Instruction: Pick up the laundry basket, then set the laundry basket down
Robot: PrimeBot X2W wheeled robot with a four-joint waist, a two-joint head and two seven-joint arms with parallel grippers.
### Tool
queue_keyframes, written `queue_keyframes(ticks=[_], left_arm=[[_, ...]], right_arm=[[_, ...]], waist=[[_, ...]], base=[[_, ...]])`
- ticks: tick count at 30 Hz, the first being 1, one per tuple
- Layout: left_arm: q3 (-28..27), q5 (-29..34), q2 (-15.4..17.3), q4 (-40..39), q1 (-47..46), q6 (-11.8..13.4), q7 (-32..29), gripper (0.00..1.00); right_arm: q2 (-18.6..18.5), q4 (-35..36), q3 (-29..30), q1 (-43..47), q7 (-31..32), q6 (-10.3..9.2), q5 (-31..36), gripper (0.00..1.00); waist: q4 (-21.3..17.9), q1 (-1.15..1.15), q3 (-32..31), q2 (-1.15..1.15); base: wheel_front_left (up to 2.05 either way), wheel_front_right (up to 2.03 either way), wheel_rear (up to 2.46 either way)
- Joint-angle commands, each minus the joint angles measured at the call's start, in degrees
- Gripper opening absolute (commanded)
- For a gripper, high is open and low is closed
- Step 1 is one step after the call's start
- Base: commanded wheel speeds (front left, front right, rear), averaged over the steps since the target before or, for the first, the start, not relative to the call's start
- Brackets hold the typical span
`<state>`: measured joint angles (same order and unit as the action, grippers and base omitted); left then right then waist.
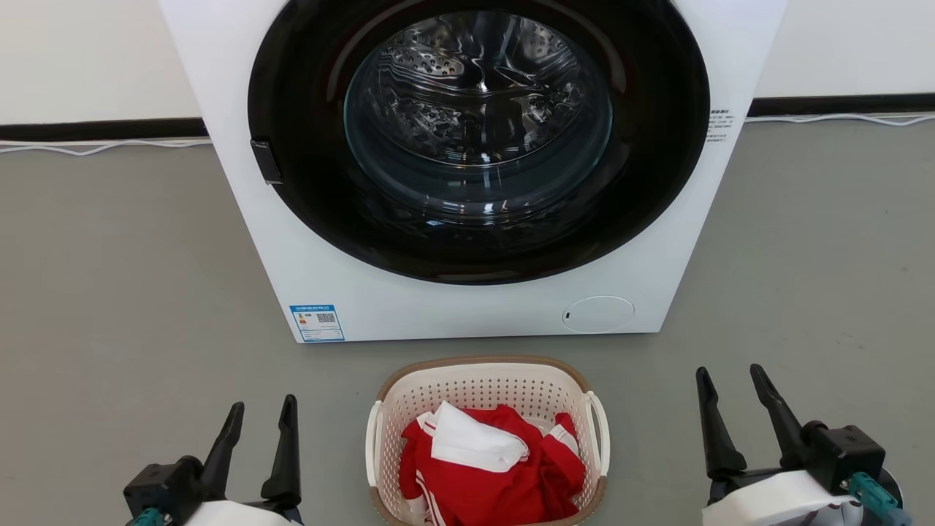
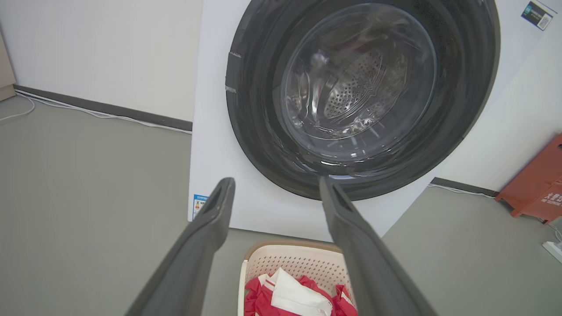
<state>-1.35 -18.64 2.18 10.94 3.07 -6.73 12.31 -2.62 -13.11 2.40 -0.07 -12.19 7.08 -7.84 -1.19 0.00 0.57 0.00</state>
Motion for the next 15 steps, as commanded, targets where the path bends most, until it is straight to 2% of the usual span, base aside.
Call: queue_keyframes(ticks=[1, 10, 15], left_arm=[[-1.21, 2.18, 0.61, -1.88, -1.07, 0.33, 1.07, 1.0], [-1.1, 8.01, 0.69, -1.93, -0.62, 0.38, 2.59, 1.0], [-1.03, 8.4, 0.7, -1.67, -0.72, 0.42, 2.69, 1.0]], right_arm=[[-0.27, 1.8, -1.42, -1.16, -1.19, 0.37, 2.06, 1.0], [-0.27, 1.86, -1.63, -1.02, -2.71, 0.41, 8.35, 1.0], [-0.27, 1.8, -1.41, -1.12, -2.81, 0.41, 8.35, 1.0]], waist=[[-0.06, 0.0, 0.03, 0.0], [-0.49, 0.0, 0.03, 0.0], [-0.54, 0.0, 0.04, 0.0]], base=[[0.0, 0.0, 0.0], [0.0, 0.0, 0.0], [0.0, 0.0, 0.0]])
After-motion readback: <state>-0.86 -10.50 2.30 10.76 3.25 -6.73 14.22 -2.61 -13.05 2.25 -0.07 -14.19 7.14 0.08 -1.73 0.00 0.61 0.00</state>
